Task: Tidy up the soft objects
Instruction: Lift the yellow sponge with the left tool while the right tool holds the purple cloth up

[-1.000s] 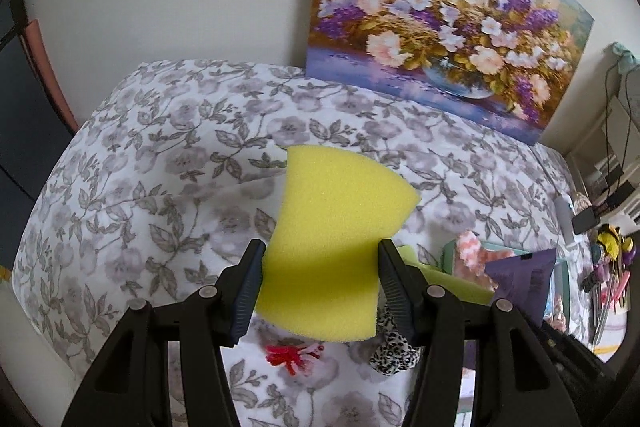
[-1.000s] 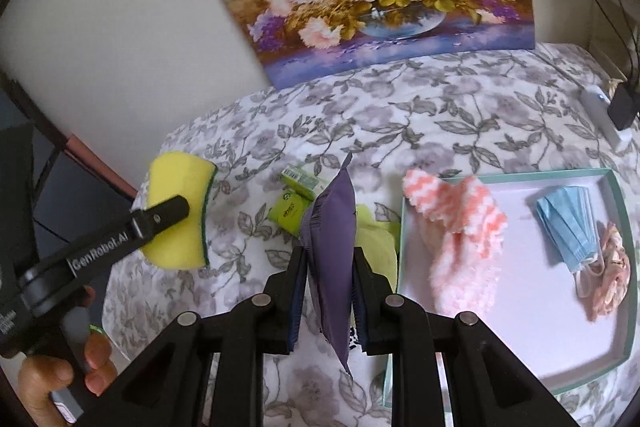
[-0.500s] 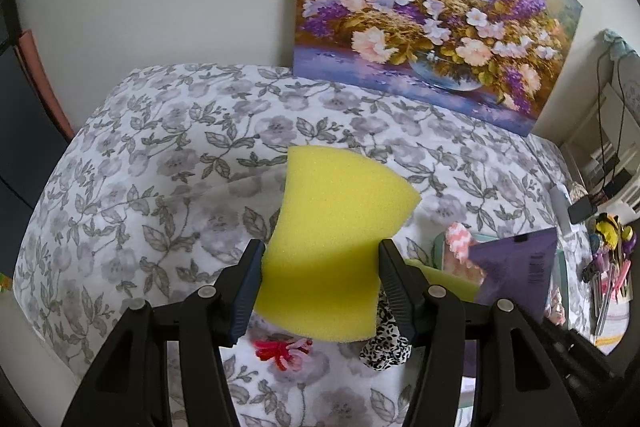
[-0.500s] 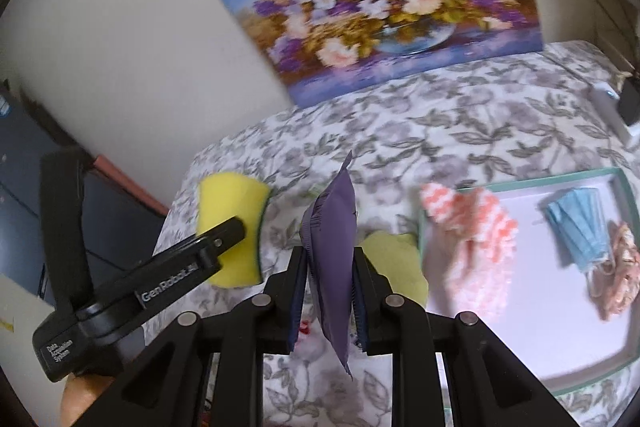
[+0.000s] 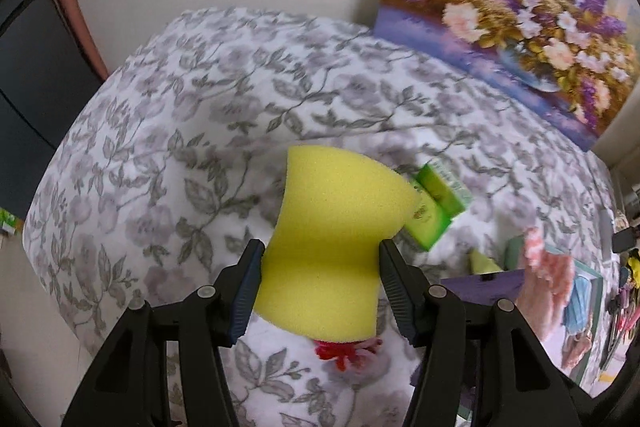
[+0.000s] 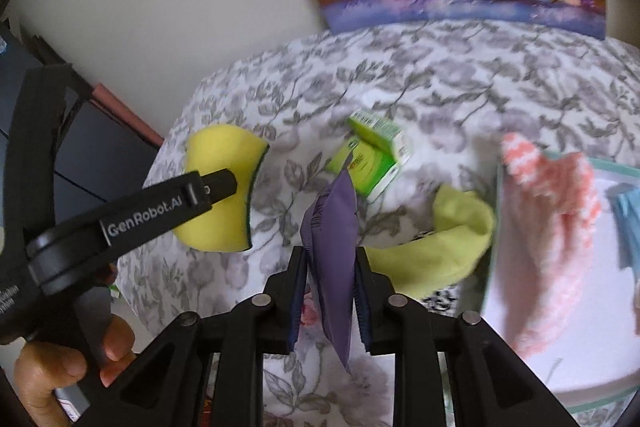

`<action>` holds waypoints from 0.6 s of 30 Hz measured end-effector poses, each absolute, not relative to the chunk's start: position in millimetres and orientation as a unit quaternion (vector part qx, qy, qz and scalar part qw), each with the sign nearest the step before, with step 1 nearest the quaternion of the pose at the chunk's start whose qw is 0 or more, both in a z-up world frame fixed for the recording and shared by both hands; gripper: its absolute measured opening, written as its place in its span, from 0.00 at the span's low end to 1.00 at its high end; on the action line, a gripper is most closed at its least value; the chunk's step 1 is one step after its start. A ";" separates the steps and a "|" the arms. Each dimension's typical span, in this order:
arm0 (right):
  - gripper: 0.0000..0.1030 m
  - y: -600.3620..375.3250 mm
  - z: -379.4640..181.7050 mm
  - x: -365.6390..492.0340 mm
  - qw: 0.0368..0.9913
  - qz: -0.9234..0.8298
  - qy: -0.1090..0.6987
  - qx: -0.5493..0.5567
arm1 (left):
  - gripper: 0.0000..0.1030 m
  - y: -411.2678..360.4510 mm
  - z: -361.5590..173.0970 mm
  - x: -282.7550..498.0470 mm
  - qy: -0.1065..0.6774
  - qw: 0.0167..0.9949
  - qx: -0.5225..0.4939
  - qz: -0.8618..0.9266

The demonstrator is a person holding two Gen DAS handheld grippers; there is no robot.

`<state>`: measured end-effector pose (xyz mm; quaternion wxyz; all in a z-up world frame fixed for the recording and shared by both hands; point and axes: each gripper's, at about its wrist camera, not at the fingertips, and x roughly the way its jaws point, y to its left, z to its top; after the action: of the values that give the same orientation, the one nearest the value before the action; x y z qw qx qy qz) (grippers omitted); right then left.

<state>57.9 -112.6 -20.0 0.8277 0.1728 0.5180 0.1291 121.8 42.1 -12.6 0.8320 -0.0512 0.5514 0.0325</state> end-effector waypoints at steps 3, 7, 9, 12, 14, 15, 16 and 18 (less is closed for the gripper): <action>0.25 -97.3 -35.3 64.4 0.819 0.134 0.536 0.155 | 0.58 45.1 -25.4 125.5 0.568 0.821 -0.052 0.036; 0.25 -85.6 -59.4 71.1 0.801 0.131 0.565 0.146 | 0.58 46.2 -42.3 131.4 0.590 0.805 -0.050 0.036; 0.25 -82.6 -68.2 72.8 0.795 0.130 0.575 0.142 | 0.58 46.6 -50.5 133.5 0.601 0.797 -0.051 0.035; 0.25 -76.5 -76.2 73.4 0.788 0.129 0.586 0.137 | 0.58 48.5 -58.0 134.3 0.610 0.789 -0.058 0.033; 0.25 -70.7 -81.1 73.3 0.784 0.133 0.592 0.129 | 0.58 50.0 -59.4 134.8 0.612 0.788 -0.061 0.032; 0.26 -68.4 -82.6 73.3 0.783 0.135 0.594 0.125 | 0.58 50.8 -59.5 134.8 0.612 0.788 -0.063 0.032; 0.27 -66.5 -83.2 73.7 0.782 0.136 0.595 0.123 | 0.58 51.7 -59.5 134.8 0.612 0.788 -0.064 0.033; 0.28 -63.8 -84.8 73.9 0.781 0.140 0.596 0.122 | 0.58 53.5 -59.7 135.0 0.611 0.788 -0.069 0.032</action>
<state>73.9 -63.8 -84.8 0.7808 0.1220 0.5965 0.1402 135.0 53.5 -59.7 0.7877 -0.0686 0.6114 0.0323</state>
